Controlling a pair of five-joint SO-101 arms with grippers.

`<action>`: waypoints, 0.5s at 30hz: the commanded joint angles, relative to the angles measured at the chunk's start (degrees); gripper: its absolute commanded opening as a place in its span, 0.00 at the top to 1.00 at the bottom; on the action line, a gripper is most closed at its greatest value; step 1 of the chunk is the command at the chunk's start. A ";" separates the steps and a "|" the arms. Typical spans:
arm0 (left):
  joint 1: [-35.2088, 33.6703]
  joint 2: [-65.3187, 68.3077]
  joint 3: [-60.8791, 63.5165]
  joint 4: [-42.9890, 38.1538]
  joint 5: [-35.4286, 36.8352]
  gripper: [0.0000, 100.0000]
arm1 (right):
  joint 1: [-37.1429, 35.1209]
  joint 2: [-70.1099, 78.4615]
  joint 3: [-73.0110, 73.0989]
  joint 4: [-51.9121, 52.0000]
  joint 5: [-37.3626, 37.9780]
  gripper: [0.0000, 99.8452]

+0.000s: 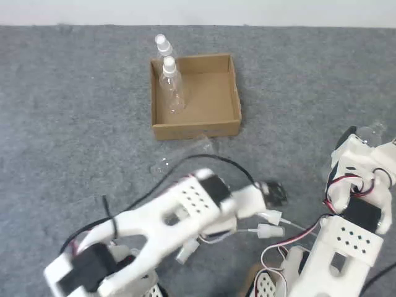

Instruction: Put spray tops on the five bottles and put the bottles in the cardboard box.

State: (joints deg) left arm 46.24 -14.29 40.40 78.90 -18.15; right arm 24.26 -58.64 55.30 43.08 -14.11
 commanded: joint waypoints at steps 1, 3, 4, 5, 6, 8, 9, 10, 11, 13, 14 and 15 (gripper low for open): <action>-4.48 -7.12 -0.31 5.01 -2.46 0.99 | 0.66 -1.89 -1.32 -1.45 -0.09 0.96; -5.63 -9.14 -0.13 6.42 -3.60 0.99 | 0.57 -1.89 -1.32 -1.45 -0.09 0.96; -5.71 -10.02 -0.04 6.51 -3.60 0.99 | 0.57 -1.89 -1.32 -1.45 -0.09 0.96; -5.71 -10.73 -0.04 6.33 -3.43 0.99 | 0.57 -1.98 -1.32 -1.45 -0.09 0.96; -5.71 -11.16 -0.13 5.63 -3.43 0.99 | 0.57 -1.98 -1.32 -1.45 -0.09 0.96; -5.71 -11.60 -0.04 2.99 -3.25 0.99 | 0.66 -2.07 -1.32 -1.45 -0.09 0.96; -5.71 -11.52 0.04 1.49 -3.08 0.98 | 0.66 -2.07 -1.32 -1.45 -0.09 0.96; -5.71 -11.08 0.22 0.09 -1.85 0.96 | 0.66 -2.07 -1.32 -1.45 -0.09 0.96; -5.71 -10.46 0.57 -1.14 -0.35 0.94 | 0.66 -2.07 -1.32 -1.45 -0.09 0.96; -4.84 -8.88 1.01 -3.16 1.85 0.89 | 0.66 -2.07 -1.32 -1.45 -0.09 0.96; -3.87 -7.82 1.10 -3.87 2.73 0.86 | 0.66 -2.07 -1.32 -1.45 -0.09 0.96; -2.99 -6.68 1.10 -4.57 3.34 0.84 | 0.66 -2.07 -1.32 -1.45 -0.09 0.96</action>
State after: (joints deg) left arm 41.41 -22.29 42.07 77.32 -17.36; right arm 24.26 -58.64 55.30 43.08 -14.11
